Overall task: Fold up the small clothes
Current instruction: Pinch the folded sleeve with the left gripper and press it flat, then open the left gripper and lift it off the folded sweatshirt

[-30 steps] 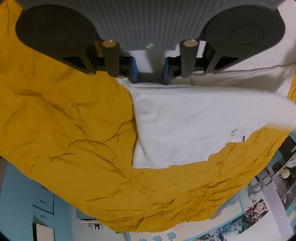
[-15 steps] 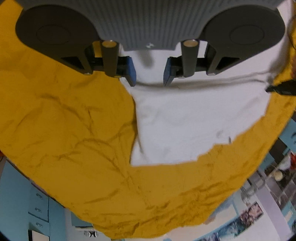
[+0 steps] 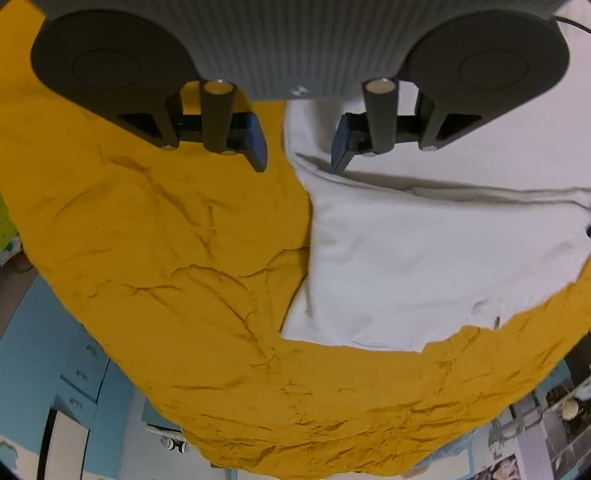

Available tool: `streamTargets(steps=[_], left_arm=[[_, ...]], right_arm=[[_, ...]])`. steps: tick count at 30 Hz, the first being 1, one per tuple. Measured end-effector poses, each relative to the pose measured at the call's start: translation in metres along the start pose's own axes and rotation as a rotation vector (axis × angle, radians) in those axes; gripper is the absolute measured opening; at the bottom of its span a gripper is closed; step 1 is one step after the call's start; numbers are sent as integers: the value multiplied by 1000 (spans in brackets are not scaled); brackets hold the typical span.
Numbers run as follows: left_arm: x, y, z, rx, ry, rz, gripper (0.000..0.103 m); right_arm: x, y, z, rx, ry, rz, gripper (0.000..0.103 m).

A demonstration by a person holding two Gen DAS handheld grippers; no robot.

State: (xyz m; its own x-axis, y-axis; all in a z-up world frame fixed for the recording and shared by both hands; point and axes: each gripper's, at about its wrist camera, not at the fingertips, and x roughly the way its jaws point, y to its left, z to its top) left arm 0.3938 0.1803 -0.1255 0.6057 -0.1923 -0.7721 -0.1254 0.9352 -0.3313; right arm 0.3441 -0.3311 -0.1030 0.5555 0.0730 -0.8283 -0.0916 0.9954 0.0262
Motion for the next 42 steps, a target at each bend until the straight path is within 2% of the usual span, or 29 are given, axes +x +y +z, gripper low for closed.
streamTargets(steps=[2,5,7,8,9,10,12,15,18,23,25,28,32,35,38,42], left_arm=[[-7,-4,2,-2,-23,-6,1],[-38,-9,14,-21,-116,-62,1],[-65,-14,22,-22,-183,-118,1],[-77,-16,25,-12,-210,-127,1],[-86,-17,27,4,-229,-113,1],[-89,-16,27,12,-232,-93,1],[-81,-6,24,10,-185,-46,1],[-43,14,9,-28,-66,21,1],[-15,16,-5,15,-9,88,1],[-4,13,-14,85,10,124,2],[-5,12,-12,101,15,123,5],[-15,15,-11,97,0,113,15],[-27,11,-2,84,-60,97,20],[-23,8,3,81,-68,71,20],[-9,7,4,83,-60,82,20],[6,11,1,79,-52,88,20]], right_arm=[[3,-2,0,-17,-1,-14,36],[6,0,2,-46,1,-11,34],[4,3,4,-72,-9,3,26],[2,5,4,-85,-17,7,19],[0,6,4,-89,-22,9,8],[-1,5,4,-84,-22,20,4],[-2,4,3,-66,-22,51,2],[-1,5,-1,-64,-12,84,1],[3,7,-3,-66,11,91,1],[1,1,0,-81,64,64,1],[-4,-5,3,-51,67,94,1],[-15,-9,13,-5,46,125,6],[-15,-4,36,30,1,153,10],[3,2,56,77,-29,164,12],[29,6,74,129,-29,147,12],[70,3,82,159,49,91,12]])
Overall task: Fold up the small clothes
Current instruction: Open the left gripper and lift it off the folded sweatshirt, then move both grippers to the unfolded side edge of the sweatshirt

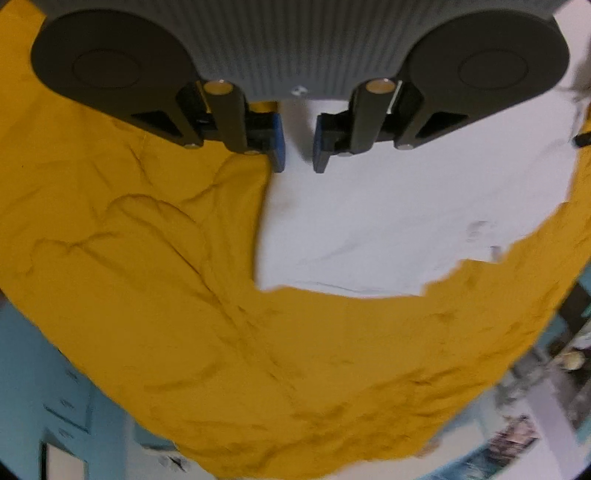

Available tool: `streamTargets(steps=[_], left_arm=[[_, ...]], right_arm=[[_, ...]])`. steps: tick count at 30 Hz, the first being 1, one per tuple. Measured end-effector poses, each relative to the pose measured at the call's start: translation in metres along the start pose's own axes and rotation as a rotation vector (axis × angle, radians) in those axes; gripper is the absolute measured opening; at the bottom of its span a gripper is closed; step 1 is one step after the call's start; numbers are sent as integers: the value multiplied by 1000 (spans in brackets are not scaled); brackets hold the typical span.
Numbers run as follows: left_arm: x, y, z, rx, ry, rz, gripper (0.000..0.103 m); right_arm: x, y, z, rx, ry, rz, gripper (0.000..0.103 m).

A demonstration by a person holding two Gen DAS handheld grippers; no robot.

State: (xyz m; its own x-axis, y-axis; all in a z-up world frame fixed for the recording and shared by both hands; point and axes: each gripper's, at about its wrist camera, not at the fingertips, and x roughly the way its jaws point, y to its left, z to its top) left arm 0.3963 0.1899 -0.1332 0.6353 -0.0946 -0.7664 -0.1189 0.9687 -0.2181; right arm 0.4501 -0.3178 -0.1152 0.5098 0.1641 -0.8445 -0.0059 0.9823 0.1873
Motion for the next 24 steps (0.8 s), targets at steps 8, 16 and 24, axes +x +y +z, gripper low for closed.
streamTargets(steps=[8,16,24], left_arm=[[-2,7,-6,20,-28,-13,20],[-34,-1,-10,67,-29,-54,20],[-20,-18,-36,230,51,39,22]], right_arm=[[10,-11,0,-11,43,-35,10],[-42,7,-21,-87,-2,61,9],[-26,-4,-57,-74,63,17,8]])
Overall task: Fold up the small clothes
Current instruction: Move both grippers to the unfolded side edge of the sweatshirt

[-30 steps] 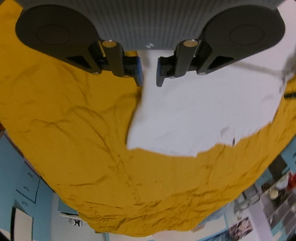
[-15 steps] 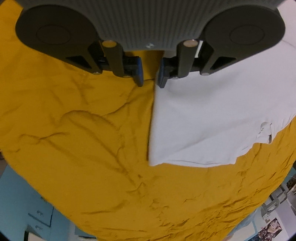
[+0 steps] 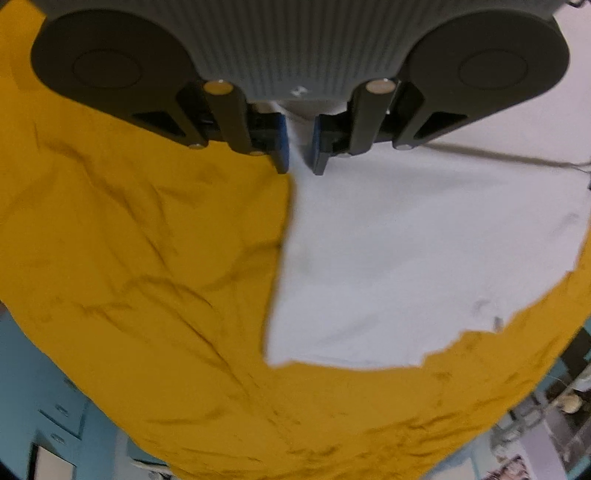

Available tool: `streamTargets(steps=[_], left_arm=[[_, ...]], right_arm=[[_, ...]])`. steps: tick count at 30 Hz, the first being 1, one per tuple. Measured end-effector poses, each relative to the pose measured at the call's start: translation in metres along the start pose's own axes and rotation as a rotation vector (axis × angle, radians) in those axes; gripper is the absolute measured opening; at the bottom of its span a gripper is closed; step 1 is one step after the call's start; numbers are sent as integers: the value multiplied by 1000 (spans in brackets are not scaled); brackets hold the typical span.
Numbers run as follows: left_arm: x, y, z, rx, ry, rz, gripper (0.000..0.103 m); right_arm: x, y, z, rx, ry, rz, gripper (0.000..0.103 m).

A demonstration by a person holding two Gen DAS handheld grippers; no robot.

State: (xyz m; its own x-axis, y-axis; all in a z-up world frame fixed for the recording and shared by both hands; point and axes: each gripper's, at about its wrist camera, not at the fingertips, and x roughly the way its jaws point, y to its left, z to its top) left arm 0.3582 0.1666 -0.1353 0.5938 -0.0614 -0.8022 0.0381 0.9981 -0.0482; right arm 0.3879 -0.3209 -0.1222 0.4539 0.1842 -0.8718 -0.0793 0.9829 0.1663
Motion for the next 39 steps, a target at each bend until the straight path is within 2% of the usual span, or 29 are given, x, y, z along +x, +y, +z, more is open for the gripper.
streamTargets(steps=[4,6,11,14,18,21,24,29,31,33,37,39], left_arm=[[-6,-5,9,10,18,34,23],[-20,-9,12,29,4,56,23],[-86,-16,3,95,-98,-2,23],[-123,-27,-4,182,-143,-31,23],[-174,-46,-25,328,-185,-81,28],[-198,-58,-49,438,-190,-101,32],[-216,-69,-78,544,-170,-120,36],[-231,-84,-132,687,-115,-159,42],[-230,-91,-155,749,-81,-186,52],[-224,-99,-178,826,-39,-196,58],[-216,-113,-221,992,-6,-149,65],[-212,-114,-237,1045,6,-133,69]], right_arm=[[-6,3,6,-1,-3,-18,8],[-26,11,8,-34,-45,-29,11],[-99,23,-5,-129,-144,24,11],[-140,35,-18,-222,-194,58,13],[-194,49,-46,-348,-249,106,22],[-223,60,-81,-449,-263,121,25],[-241,66,-116,-510,-247,125,32],[-245,78,-191,-666,-161,126,32],[-239,84,-220,-735,-117,127,34],[-232,89,-244,-797,-87,122,44],[-219,95,-282,-929,-44,88,49],[-214,93,-289,-969,-50,67,63]])
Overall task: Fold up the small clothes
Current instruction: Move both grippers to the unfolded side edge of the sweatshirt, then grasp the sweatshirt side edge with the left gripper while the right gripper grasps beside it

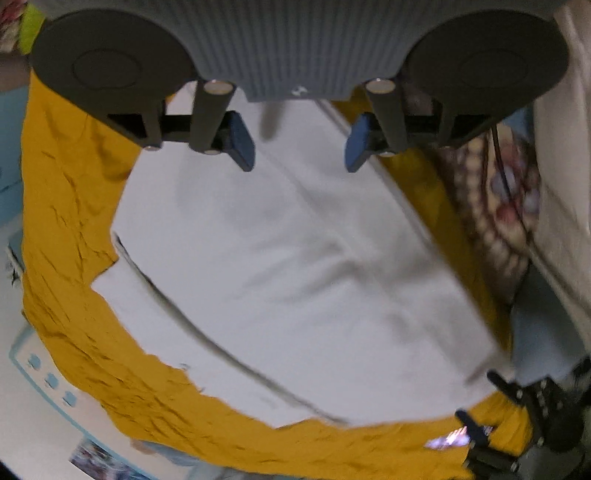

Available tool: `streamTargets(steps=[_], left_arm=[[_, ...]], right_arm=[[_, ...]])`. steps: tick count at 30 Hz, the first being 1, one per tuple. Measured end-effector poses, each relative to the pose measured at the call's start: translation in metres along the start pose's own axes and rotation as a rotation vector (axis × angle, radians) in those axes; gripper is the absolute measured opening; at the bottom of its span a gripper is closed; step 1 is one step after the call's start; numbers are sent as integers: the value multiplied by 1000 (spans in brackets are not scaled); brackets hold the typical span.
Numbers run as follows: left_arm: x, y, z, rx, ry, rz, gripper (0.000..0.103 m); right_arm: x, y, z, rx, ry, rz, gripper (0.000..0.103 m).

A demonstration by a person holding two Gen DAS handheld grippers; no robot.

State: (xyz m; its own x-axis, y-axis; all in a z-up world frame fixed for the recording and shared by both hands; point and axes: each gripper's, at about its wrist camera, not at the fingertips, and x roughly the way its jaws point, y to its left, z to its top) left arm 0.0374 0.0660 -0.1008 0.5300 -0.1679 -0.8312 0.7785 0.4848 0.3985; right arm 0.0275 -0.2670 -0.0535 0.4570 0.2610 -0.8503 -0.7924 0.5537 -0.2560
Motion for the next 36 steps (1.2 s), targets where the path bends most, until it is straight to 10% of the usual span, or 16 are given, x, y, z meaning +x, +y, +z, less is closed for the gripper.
streamTargets(steps=[17,24,36], left_arm=[[57,-72,-41,303,86,344,87],[26,-47,-22,151,34,307,14],[-39,21,19,-221,-133,271,7]], right_arm=[[15,11,-18,-76,58,7,66],[12,16,-22,-133,65,-17,66],[13,19,-30,-295,87,-135,46]])
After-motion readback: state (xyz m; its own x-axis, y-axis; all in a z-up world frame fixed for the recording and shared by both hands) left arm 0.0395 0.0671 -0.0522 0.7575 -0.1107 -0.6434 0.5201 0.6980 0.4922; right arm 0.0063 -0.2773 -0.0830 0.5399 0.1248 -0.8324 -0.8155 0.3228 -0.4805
